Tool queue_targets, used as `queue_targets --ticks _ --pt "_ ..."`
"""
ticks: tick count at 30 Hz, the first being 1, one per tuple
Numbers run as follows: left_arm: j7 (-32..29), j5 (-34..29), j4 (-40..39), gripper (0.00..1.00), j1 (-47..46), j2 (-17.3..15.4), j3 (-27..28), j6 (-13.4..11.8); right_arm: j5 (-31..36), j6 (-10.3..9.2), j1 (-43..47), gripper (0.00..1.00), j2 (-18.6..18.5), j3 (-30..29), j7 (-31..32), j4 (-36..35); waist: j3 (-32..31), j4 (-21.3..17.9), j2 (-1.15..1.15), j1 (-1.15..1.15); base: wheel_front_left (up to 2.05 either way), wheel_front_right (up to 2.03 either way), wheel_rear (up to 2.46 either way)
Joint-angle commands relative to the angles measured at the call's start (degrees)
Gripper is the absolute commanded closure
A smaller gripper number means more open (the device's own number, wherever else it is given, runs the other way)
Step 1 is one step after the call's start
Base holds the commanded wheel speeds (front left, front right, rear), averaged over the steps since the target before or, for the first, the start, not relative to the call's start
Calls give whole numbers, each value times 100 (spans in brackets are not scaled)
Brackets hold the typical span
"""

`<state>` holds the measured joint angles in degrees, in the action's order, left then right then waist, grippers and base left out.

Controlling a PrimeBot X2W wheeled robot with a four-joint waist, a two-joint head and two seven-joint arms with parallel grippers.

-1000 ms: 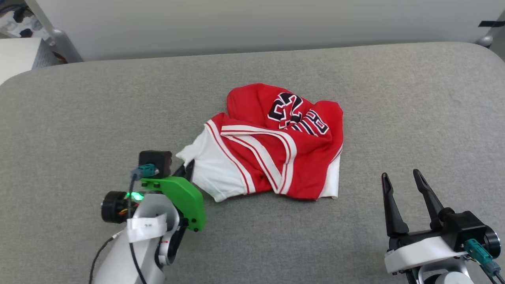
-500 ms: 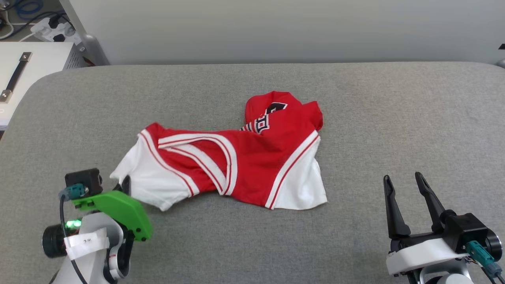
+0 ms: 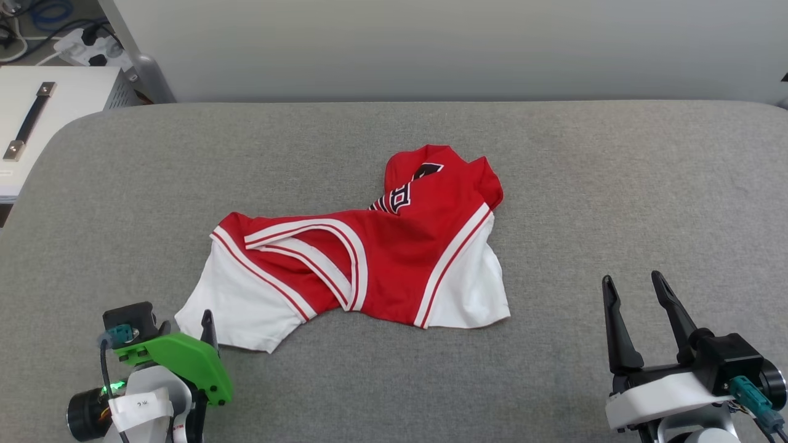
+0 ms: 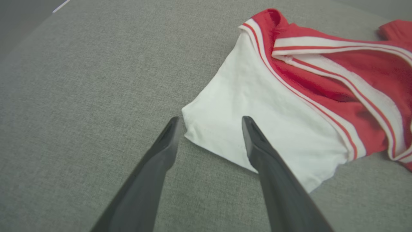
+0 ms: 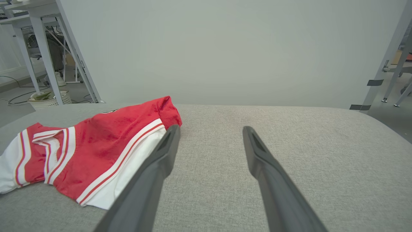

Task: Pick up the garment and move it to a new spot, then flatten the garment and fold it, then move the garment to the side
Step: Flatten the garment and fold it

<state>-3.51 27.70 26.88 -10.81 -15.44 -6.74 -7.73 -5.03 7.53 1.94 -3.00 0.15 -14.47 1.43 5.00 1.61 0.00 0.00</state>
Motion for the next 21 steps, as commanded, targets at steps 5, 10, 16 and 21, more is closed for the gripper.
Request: queue_targets --ticks 5,10,16,21 --pt "611 -31 -143 0 -188 88 -59 264 52 -4 94 0 12 -56 -52 -3 -248 119 0 0 0 0 0" --pt "1452 -193 -515 0 -163 124 -195 547 58 -4 176 0 12 -107 -52 -23 -373 202 0 0 0 0 0" --pt "1828 -545 -1063 0 65 202 -396 832 59 -4 261 0 12 -110 -52 -53 -458 293 0 0 0 0 0" --pt "1848 -772 -1804 0 457 426 -159 961 61 -4 292 0 12 -104 -52 -39 -498 344 0 0 0 0 0"
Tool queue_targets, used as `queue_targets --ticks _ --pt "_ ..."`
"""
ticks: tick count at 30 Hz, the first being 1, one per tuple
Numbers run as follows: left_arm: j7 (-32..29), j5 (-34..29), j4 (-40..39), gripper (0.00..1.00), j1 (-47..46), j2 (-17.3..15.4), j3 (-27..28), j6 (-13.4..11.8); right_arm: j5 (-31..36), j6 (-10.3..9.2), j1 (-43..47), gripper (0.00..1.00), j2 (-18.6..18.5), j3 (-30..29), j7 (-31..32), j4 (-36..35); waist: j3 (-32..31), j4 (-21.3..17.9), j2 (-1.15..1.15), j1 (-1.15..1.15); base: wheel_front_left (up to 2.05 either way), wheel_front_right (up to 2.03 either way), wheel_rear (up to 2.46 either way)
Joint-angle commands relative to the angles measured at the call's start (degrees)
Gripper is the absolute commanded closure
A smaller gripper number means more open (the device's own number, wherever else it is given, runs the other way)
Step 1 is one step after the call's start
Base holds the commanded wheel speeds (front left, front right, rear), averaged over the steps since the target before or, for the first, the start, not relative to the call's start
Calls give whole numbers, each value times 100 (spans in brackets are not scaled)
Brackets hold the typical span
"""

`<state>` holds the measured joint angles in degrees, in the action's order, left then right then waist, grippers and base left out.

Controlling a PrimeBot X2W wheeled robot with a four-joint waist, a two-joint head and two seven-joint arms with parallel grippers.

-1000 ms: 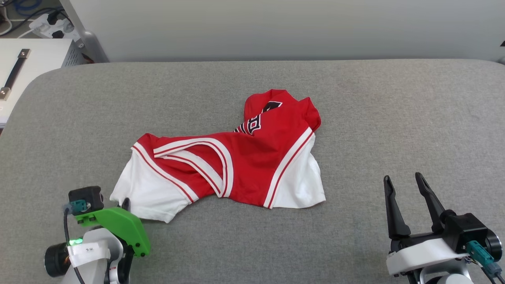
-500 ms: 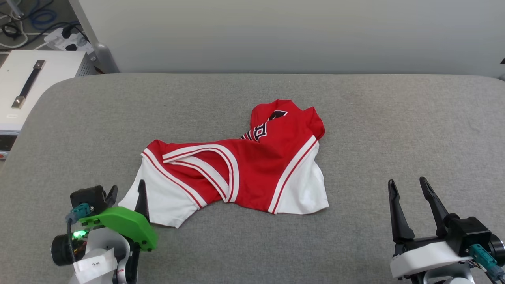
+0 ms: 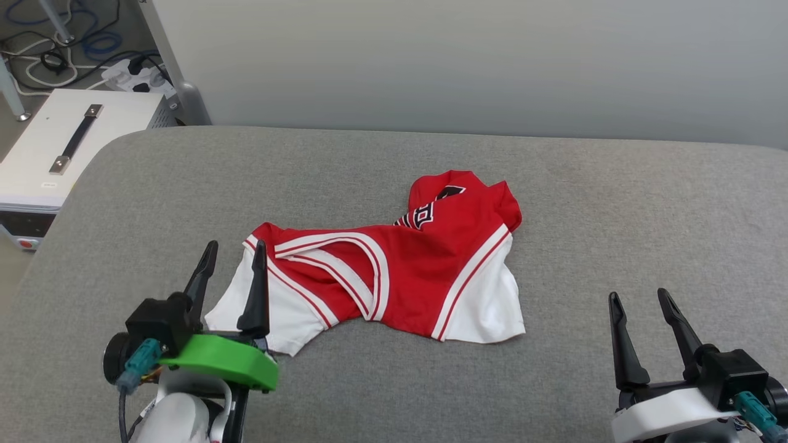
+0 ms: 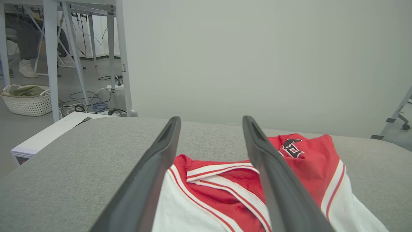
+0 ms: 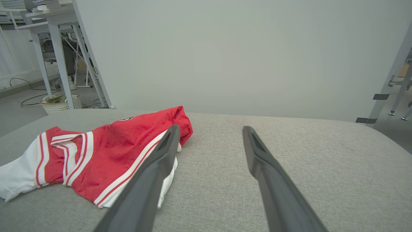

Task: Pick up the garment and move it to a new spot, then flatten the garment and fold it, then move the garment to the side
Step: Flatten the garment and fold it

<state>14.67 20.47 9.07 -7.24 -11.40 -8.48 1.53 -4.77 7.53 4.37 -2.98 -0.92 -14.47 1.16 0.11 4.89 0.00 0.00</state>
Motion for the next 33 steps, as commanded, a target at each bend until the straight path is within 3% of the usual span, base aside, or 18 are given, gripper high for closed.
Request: queue_targets --ticks 1,8,12,22,23,24,28,33 --pt "30 -143 -177 0 208 60 44 90 33 -4 58 0 10 -17 -52 -16 -15 38 0 0 0 0 0" --pt "31 -642 -573 0 588 250 86 357 66 -4 79 0 -5 -25 -22 -40 4 208 0 0 0 0 0" --pt "32 -767 -565 0 587 360 99 445 36 -4 33 0 -73 38 333 -106 59 325 0 0 0 0 0" --pt "32 -936 -560 0 413 582 127 547 -536 -4 -792 0 -918 811 3649 -117 427 604 0 0 0 0 0" --pt "32 -943 -549 0 386 605 119 554 -687 -4 -919 0 -967 866 4032 -93 484 647 0 0 0 0 0" --pt "32 -968 -518 0 314 653 67 569 -978 -4 -1243 0 -1138 1068 4859 -66 591 769 0 0 0 0 0" --pt "32 -983 -502 0 235 701 38 582 -1200 -4 -1613 0 -1277 1271 5706 53 729 942 0 0 0 0 0" --pt "32 -992 -503 0 142 743 7 590 -1158 -4 -1890 0 -1326 1323 6088 298 882 1152 0 0 0 0 0"
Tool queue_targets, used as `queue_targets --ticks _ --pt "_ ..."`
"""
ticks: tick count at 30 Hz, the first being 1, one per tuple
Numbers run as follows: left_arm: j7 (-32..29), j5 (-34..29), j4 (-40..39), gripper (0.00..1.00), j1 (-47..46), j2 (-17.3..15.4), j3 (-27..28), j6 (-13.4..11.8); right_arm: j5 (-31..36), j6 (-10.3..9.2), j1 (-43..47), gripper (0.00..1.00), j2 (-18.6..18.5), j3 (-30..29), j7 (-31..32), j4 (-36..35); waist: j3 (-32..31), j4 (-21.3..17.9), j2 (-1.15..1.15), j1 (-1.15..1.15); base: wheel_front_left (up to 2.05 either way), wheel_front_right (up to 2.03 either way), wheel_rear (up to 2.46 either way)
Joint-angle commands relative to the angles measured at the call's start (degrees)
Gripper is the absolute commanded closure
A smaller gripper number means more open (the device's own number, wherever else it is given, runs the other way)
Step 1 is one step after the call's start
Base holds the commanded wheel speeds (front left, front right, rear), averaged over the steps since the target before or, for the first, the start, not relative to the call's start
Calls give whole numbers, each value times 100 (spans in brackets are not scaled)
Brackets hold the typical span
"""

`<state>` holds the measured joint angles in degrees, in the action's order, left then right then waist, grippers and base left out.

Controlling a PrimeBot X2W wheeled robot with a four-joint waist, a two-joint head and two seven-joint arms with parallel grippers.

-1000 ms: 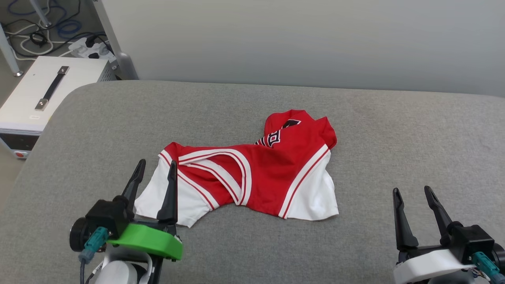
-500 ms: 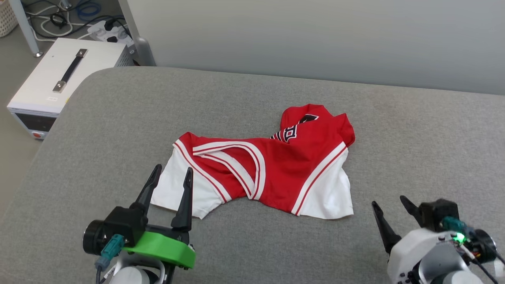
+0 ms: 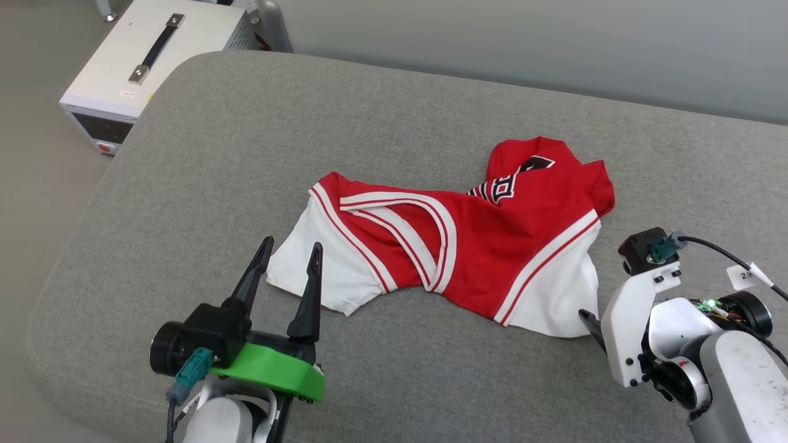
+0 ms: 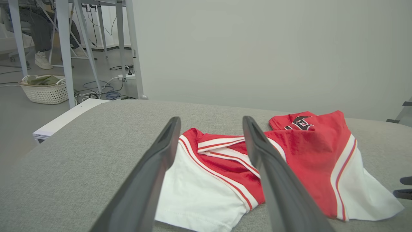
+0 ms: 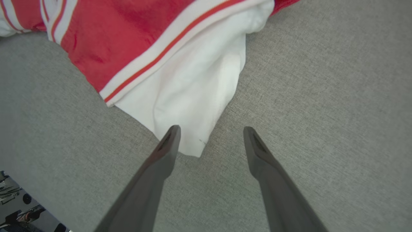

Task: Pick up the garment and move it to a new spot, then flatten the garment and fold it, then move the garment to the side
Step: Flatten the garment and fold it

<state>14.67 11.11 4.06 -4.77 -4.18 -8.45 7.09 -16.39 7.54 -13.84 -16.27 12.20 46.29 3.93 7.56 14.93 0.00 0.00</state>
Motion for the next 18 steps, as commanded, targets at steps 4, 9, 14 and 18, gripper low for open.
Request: queue_targets --ticks 4,9,14,18 --pt "32 -56 -15 0 -165 50 9 37 88 -5 -215 0 12 17 1 295 277 285 0 0 0 0 0" --pt "32 -38 -1 0 -241 79 20 38 102 -5 -281 0 47 33 -49 611 422 399 0 0 0 0 0" --pt "32 -53 -9 0 -253 96 91 39 76 -5 -237 75 21 120 -70 829 437 394 0 0 0 0 0" --pt "32 -79 20 0 -245 105 156 39 -20 -5 -198 100 -37 192 -168 911 341 274 0 0 0 0 0"
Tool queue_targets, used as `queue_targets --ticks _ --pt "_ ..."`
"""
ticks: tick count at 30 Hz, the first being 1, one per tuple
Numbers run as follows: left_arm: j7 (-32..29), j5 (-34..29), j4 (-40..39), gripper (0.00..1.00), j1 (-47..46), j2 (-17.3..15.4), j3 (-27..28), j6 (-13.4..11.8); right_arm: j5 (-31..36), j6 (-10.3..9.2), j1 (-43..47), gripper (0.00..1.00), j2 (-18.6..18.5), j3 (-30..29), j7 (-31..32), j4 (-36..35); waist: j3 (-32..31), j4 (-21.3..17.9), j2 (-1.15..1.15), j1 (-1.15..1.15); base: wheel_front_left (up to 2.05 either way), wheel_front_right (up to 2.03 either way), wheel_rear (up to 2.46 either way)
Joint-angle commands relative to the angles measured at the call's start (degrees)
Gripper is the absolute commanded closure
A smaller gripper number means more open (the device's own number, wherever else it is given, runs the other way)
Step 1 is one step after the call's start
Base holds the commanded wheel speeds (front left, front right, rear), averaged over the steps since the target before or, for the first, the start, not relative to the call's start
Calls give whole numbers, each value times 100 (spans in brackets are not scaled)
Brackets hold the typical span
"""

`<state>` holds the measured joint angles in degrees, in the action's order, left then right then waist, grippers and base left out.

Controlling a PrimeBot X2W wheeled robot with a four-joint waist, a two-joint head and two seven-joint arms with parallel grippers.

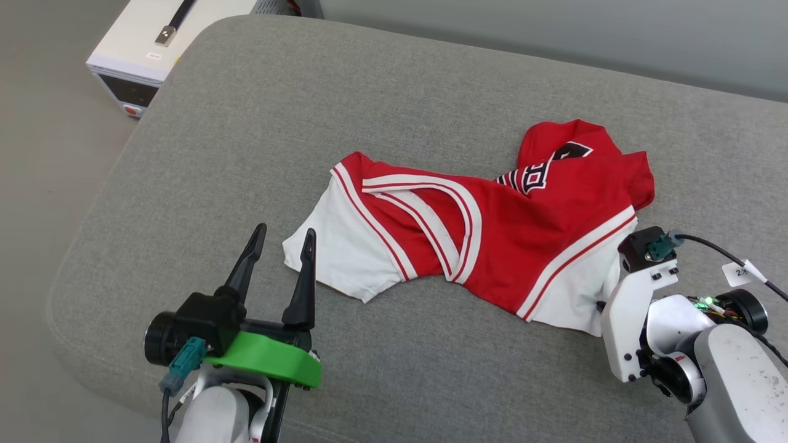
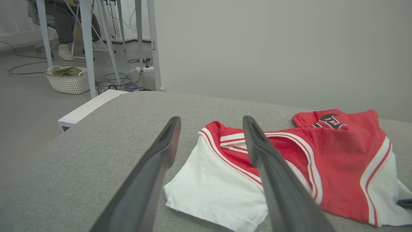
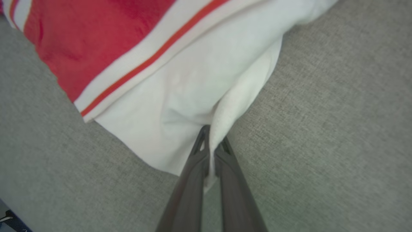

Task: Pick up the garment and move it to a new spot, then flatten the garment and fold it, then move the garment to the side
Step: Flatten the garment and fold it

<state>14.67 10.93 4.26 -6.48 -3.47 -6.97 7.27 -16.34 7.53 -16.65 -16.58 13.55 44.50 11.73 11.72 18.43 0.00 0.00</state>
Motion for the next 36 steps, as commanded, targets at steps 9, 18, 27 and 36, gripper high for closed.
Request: queue_targets --ticks 9,18,27,36 --pt "32 -96 88 0 61 42 128 21 -192 -4 336 100 -462 1 -366 -127 -531 -528 0 0 0 0 0" --pt "33 -152 101 0 256 41 280 22 -329 -4 1060 100 -1366 -522 -409 -709 -789 -1037 0 0 0 0 0" --pt "33 -173 123 0 210 19 282 22 -290 -4 1483 100 -1815 -1103 -780 -564 -678 -1306 0 0 0 0 0" --pt "33 -185 253 0 181 -11 275 22 -70 -4 1595 100 -1783 -1189 -1372 78 -648 -1348 0 0 0 0 0"
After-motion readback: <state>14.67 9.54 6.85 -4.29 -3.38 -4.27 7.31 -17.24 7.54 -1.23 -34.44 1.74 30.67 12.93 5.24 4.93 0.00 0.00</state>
